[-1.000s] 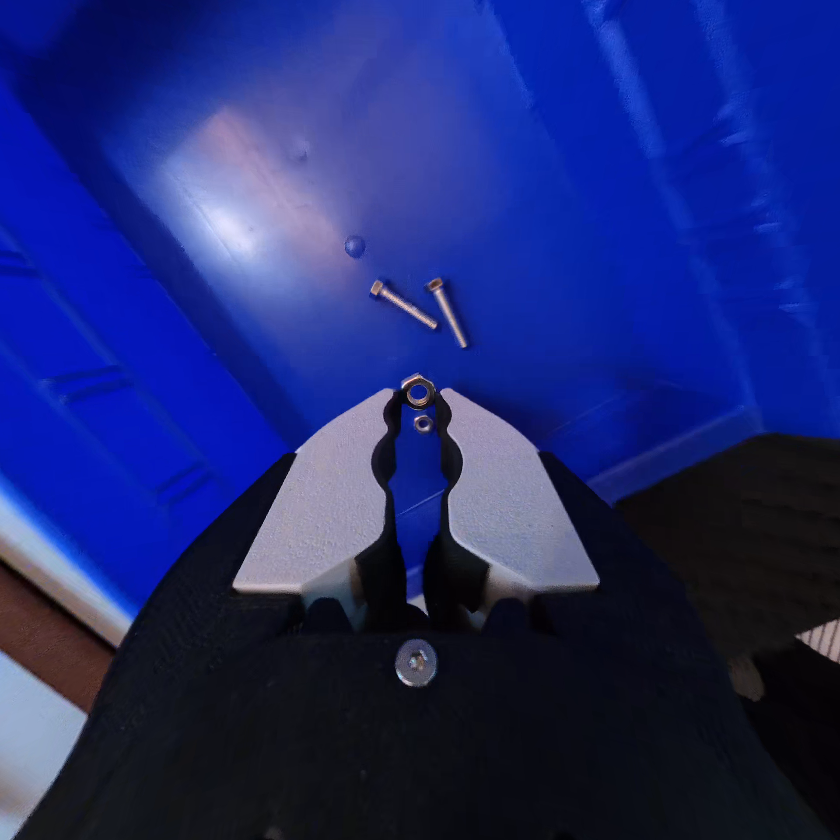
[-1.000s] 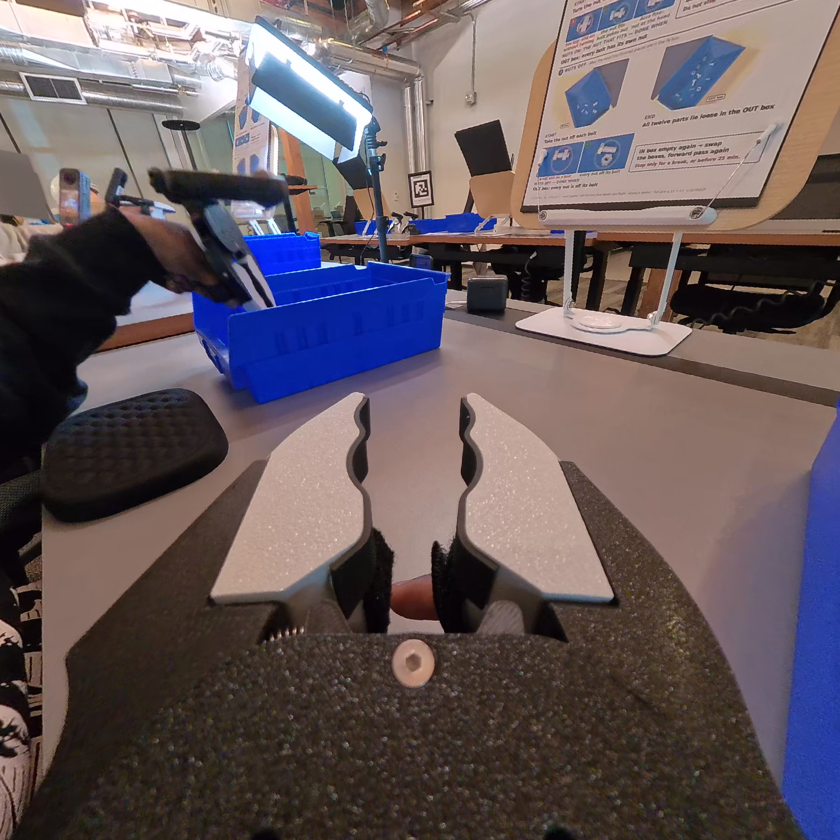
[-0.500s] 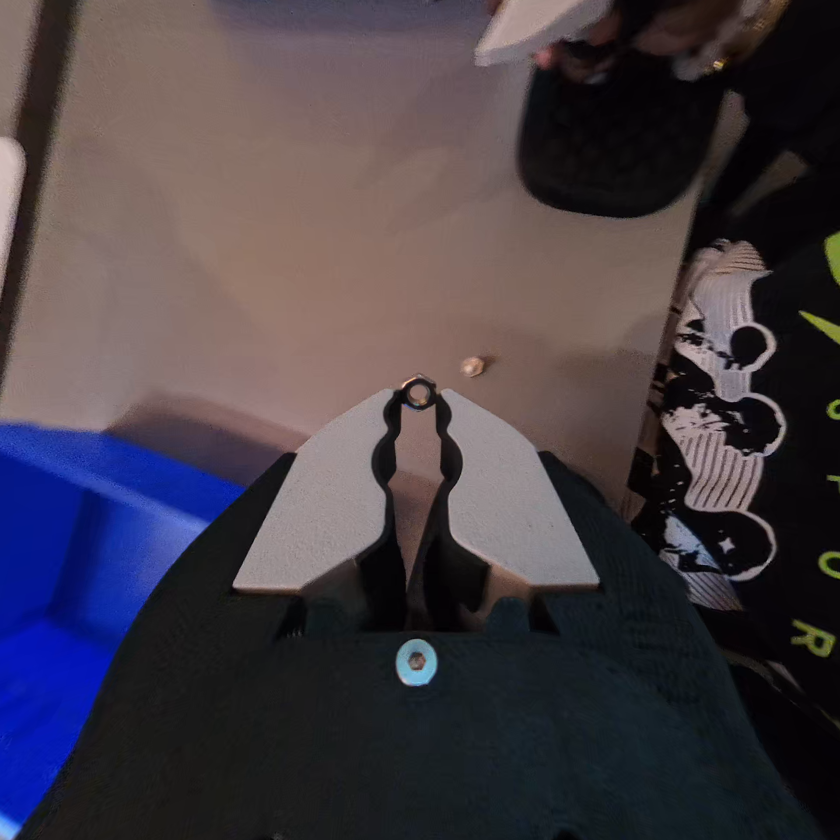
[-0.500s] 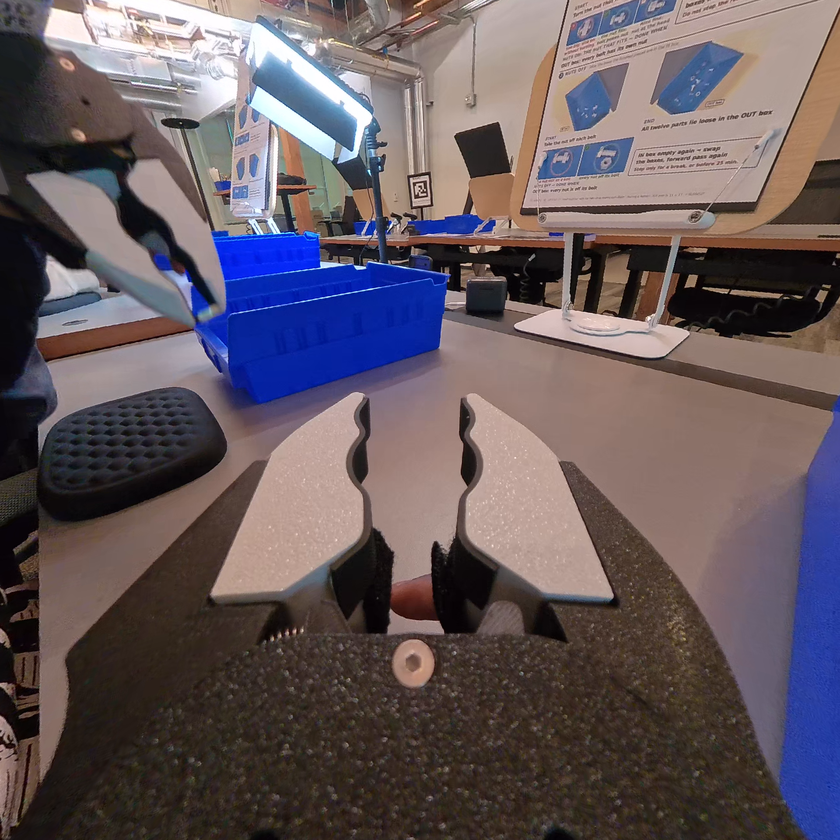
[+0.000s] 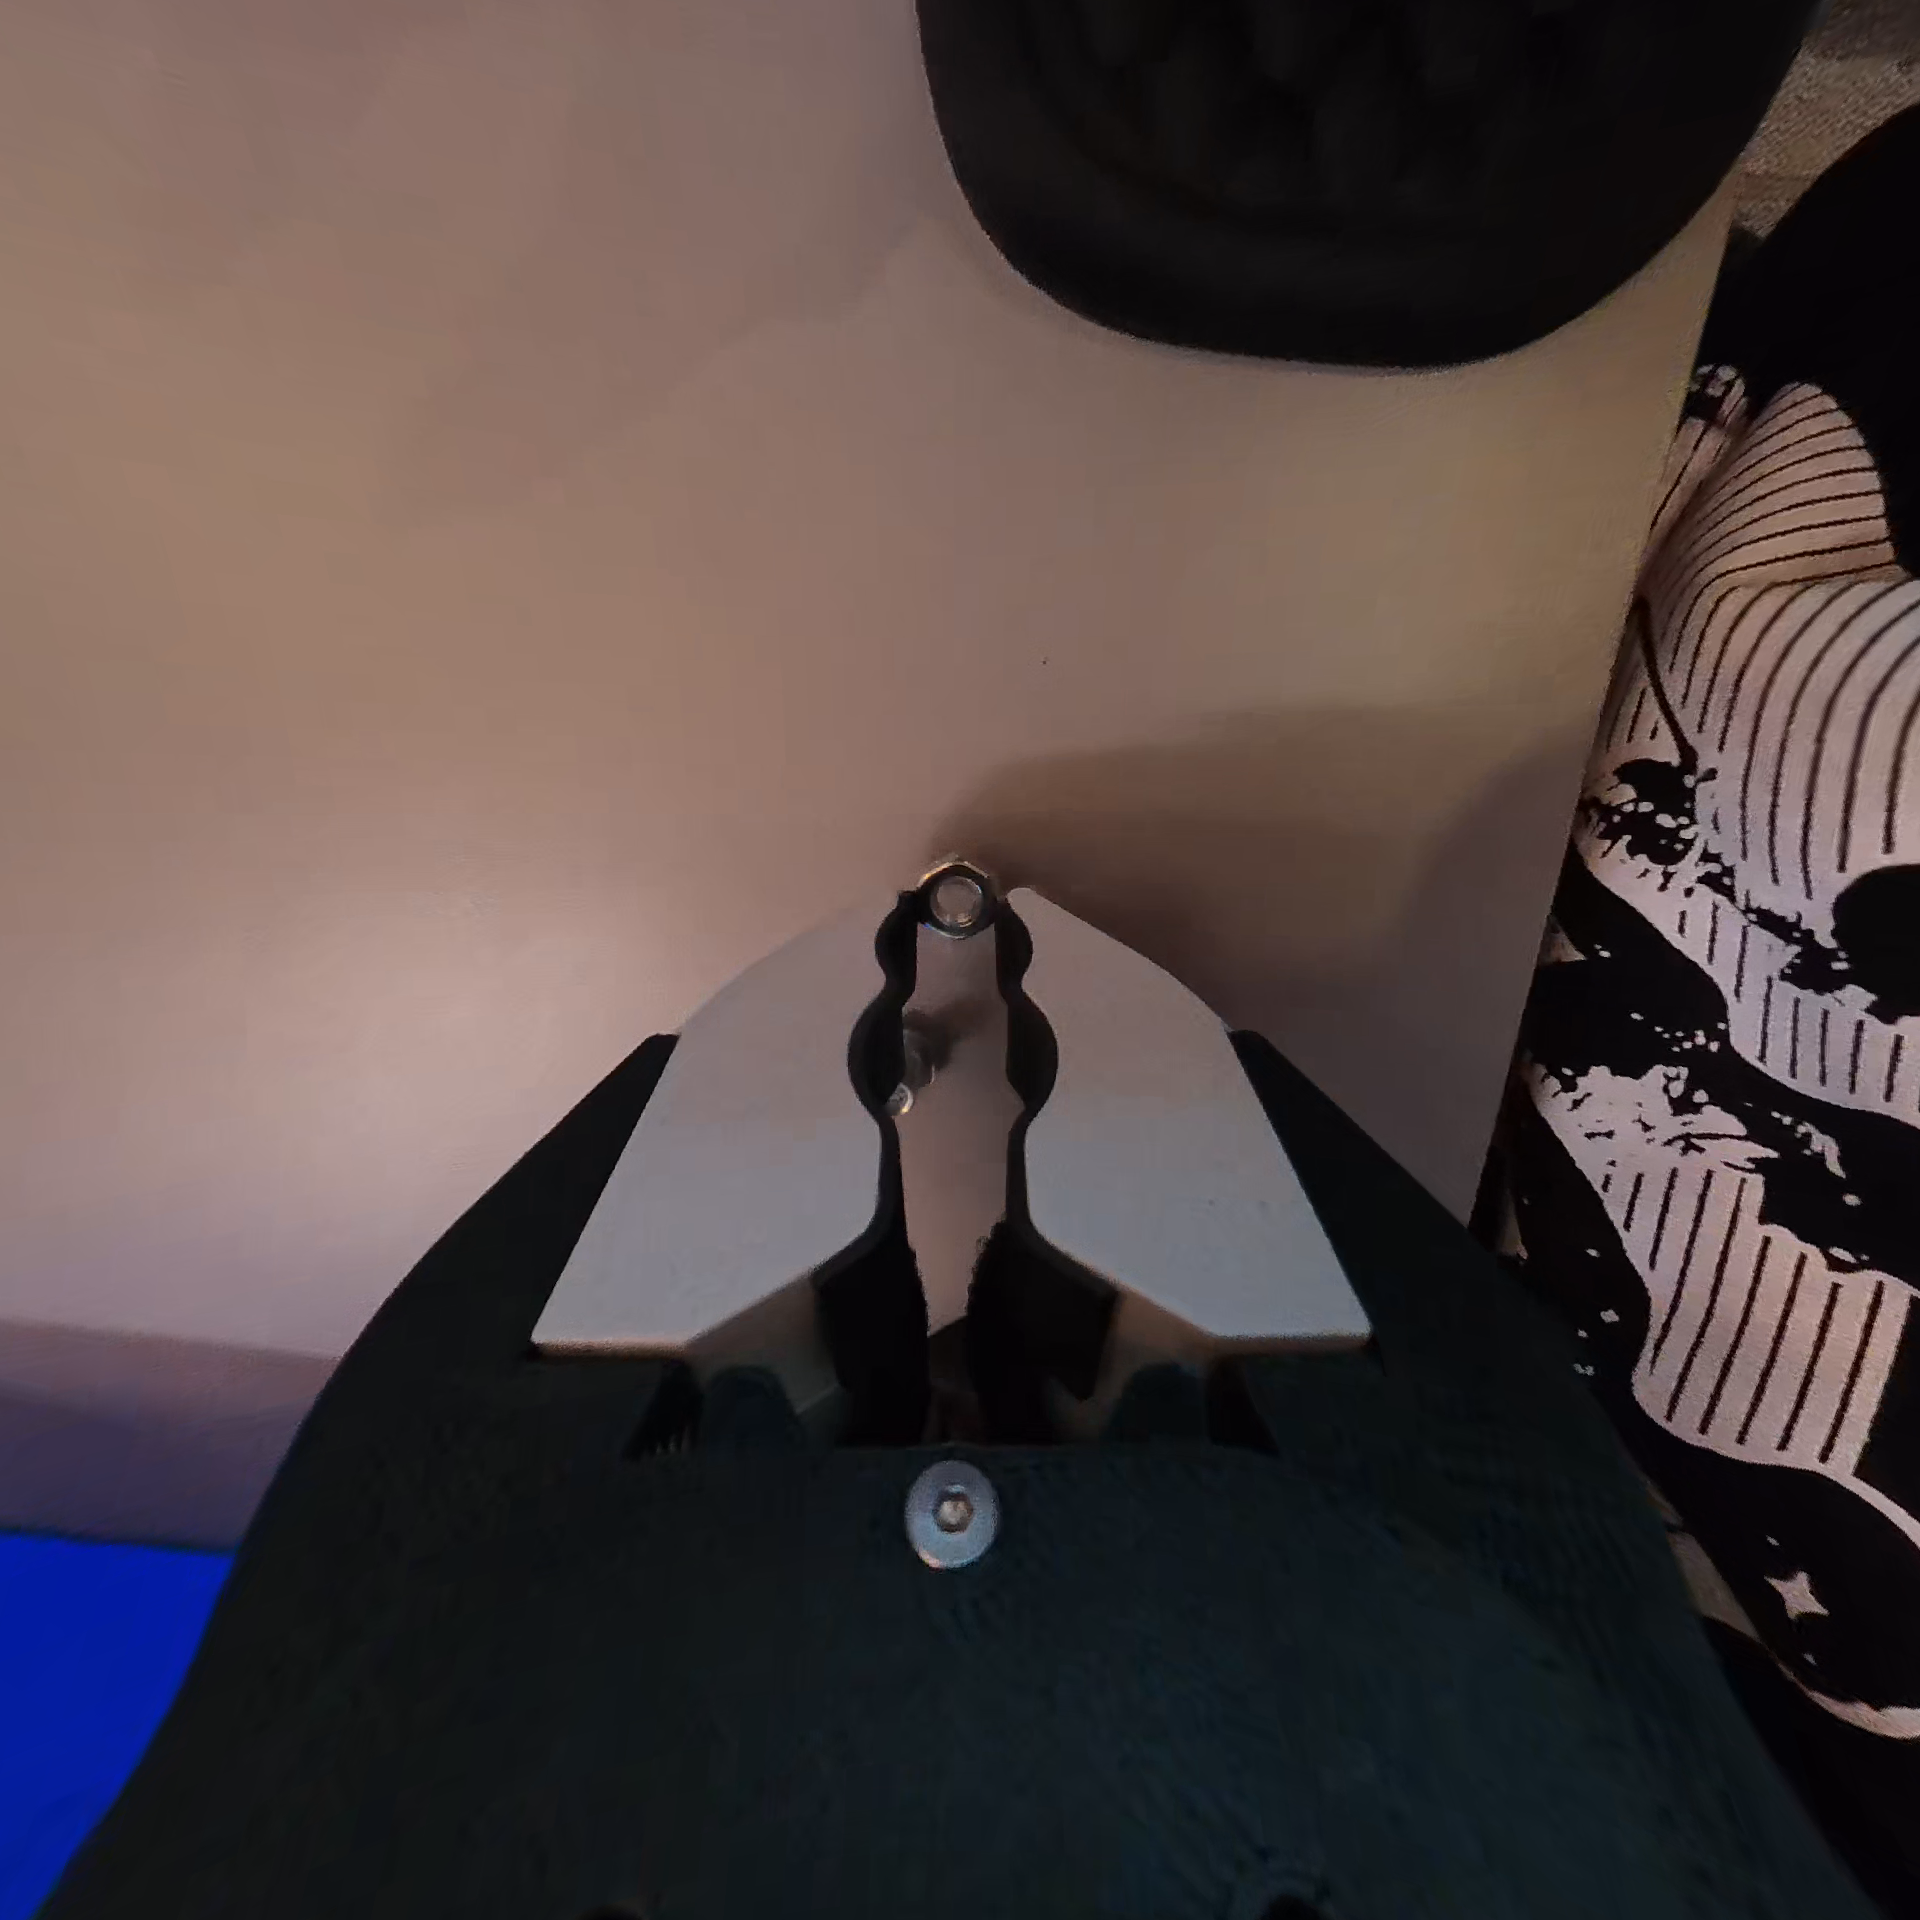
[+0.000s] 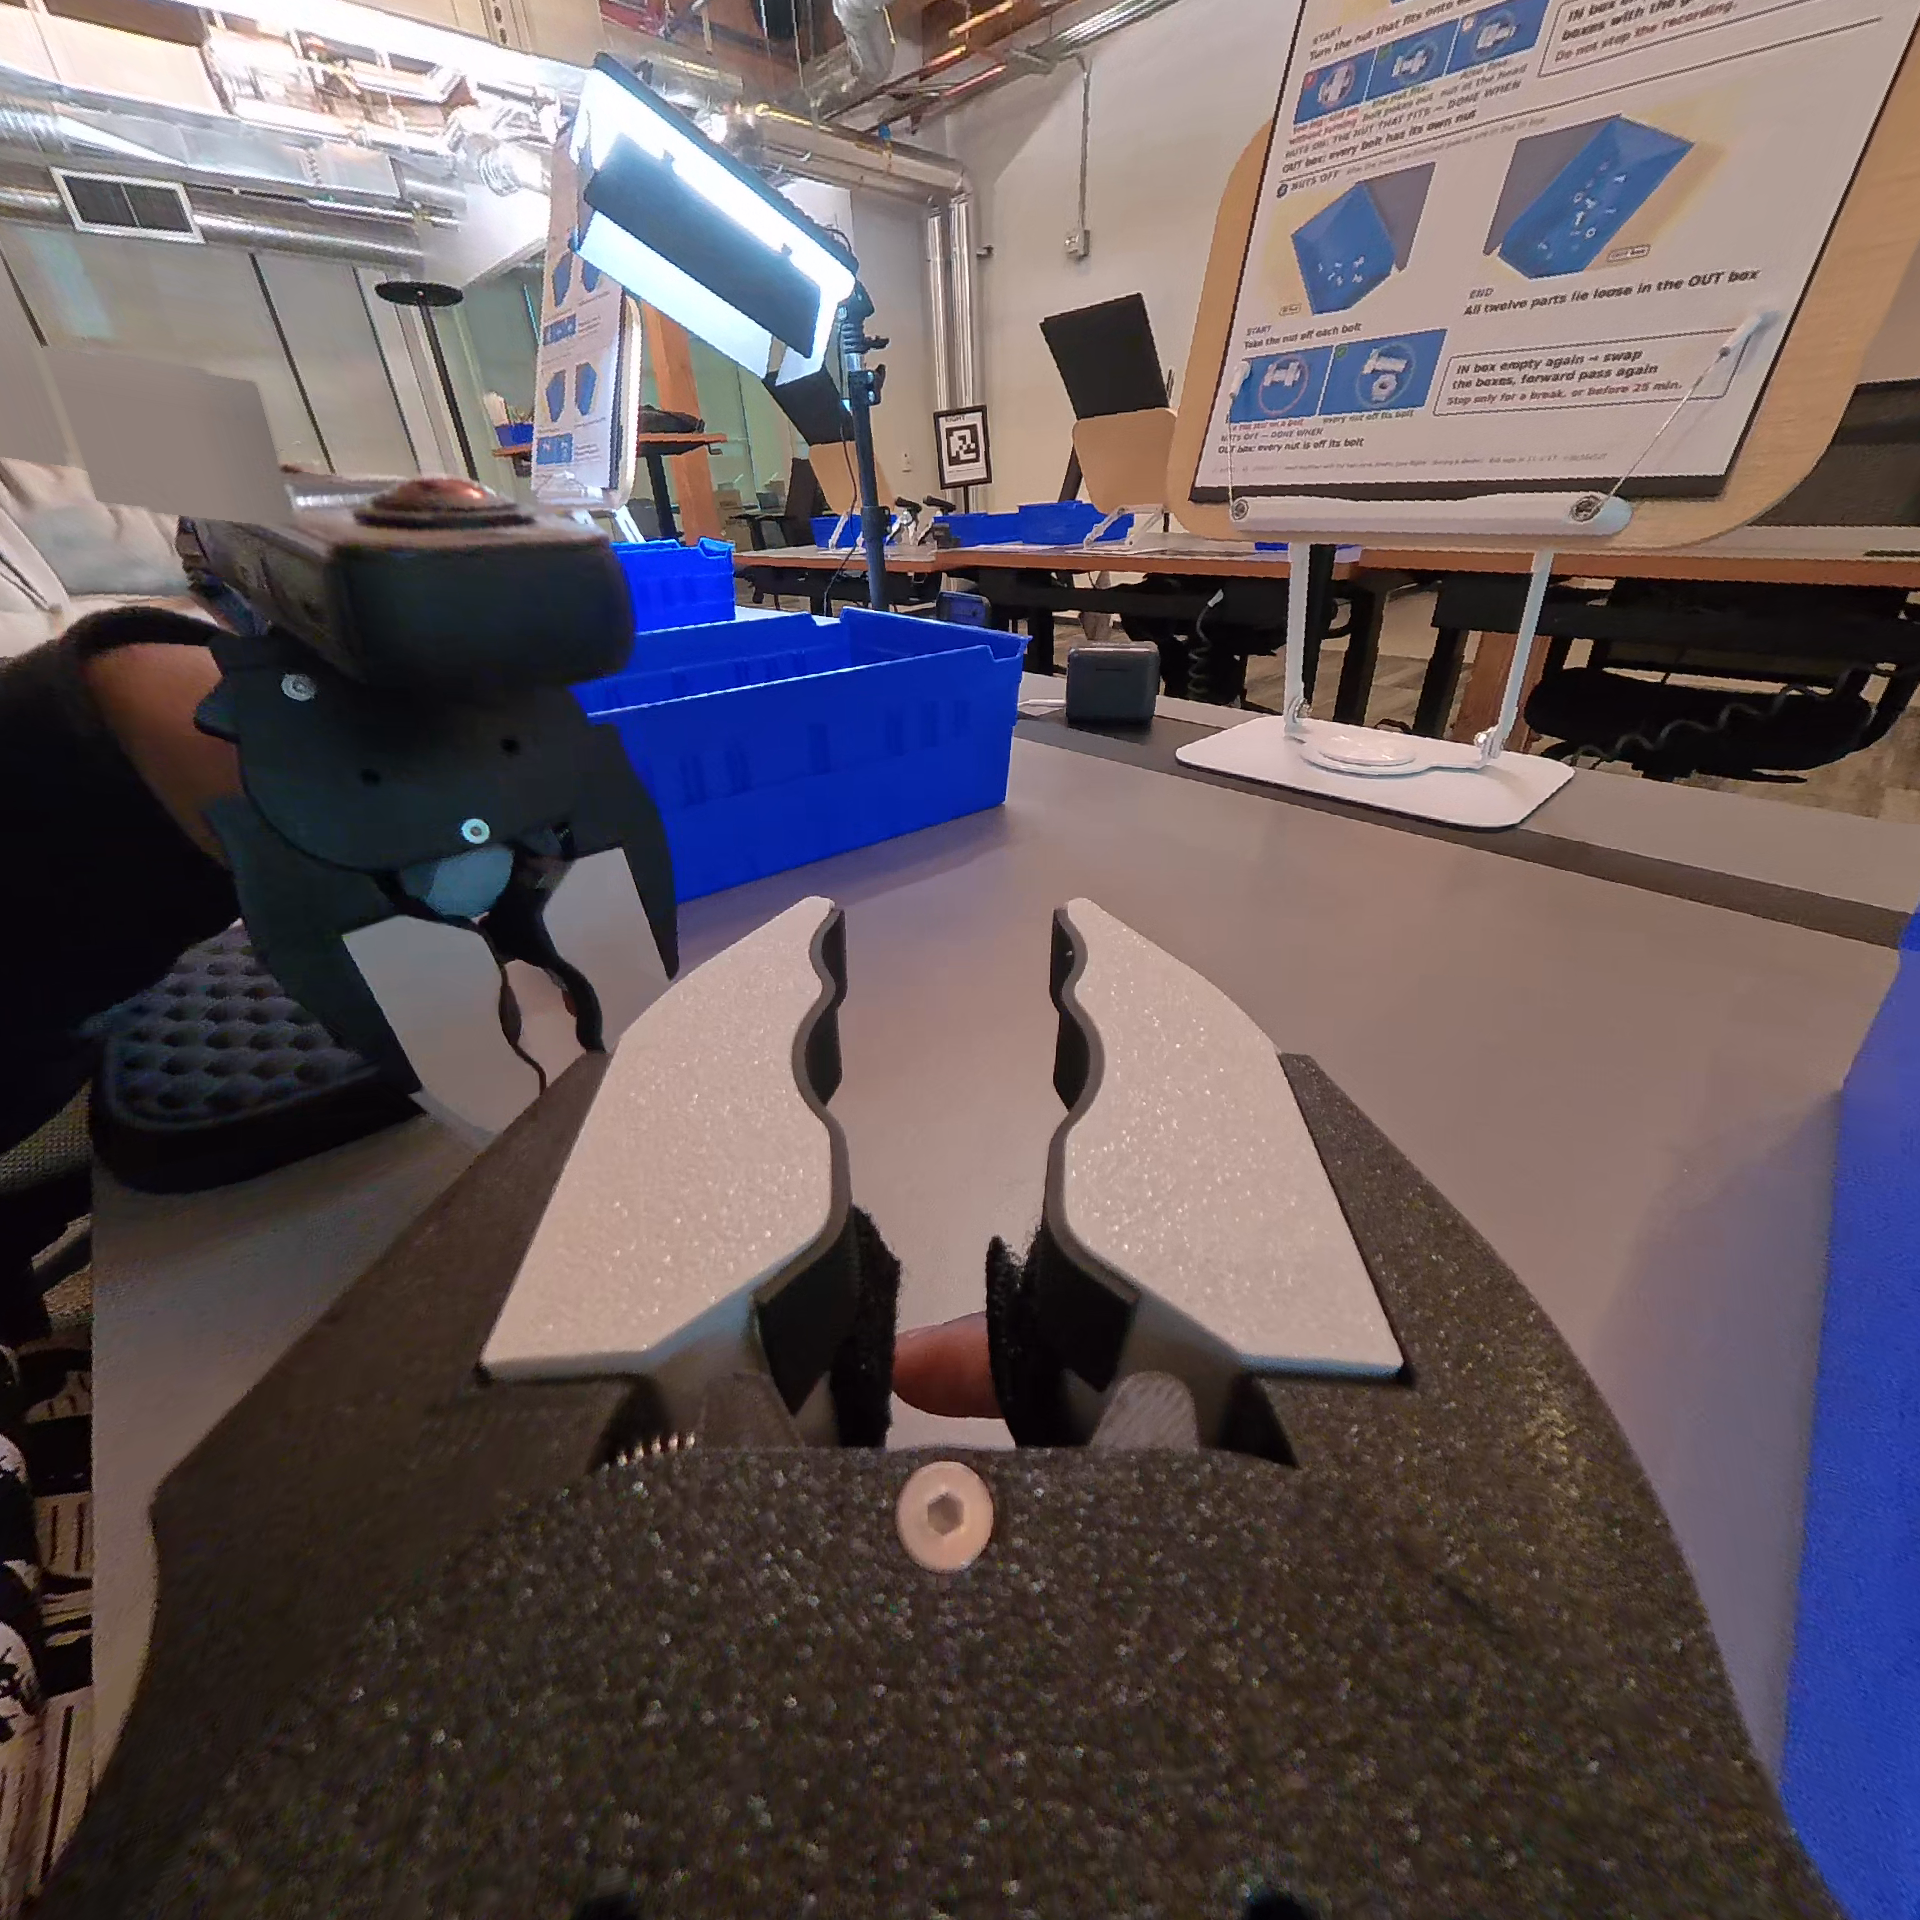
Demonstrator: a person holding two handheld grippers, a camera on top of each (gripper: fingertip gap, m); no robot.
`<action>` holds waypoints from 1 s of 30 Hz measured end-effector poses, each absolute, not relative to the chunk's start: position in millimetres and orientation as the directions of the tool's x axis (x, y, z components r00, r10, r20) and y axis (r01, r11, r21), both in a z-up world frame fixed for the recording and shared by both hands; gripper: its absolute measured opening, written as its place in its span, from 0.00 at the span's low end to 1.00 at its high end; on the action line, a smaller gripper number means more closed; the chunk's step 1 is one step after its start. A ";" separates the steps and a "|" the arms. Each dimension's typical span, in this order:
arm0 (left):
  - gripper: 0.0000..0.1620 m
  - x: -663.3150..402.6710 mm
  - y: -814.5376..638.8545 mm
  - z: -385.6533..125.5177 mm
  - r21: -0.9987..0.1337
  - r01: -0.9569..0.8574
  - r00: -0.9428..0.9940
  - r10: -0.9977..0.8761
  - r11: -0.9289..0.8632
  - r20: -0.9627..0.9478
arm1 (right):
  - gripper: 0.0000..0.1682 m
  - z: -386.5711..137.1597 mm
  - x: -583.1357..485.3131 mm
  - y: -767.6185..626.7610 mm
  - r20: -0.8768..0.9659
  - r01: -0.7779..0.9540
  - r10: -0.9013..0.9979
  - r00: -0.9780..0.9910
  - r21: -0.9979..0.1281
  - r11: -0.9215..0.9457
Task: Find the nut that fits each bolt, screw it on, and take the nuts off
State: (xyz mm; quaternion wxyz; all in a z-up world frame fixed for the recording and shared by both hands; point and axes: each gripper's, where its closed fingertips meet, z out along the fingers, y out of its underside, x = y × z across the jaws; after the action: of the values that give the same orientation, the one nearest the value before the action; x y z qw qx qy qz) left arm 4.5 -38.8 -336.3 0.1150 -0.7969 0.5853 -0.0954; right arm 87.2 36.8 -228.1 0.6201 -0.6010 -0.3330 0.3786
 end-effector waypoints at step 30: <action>0.17 -8.0 -17.3 -289.0 -0.709 -0.605 0.443 -0.893 -0.362 0.078 | 0.23 -228.4 86.3 37.2 -0.042 -0.066 0.871 0.490 -0.998 -0.011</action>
State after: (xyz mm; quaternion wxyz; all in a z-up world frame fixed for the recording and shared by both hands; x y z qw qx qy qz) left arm -8.0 -17.3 -289.0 0.3085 -0.7915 0.4732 -0.2334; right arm 86.3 37.2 -228.4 0.6189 -0.6017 -0.3343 0.3785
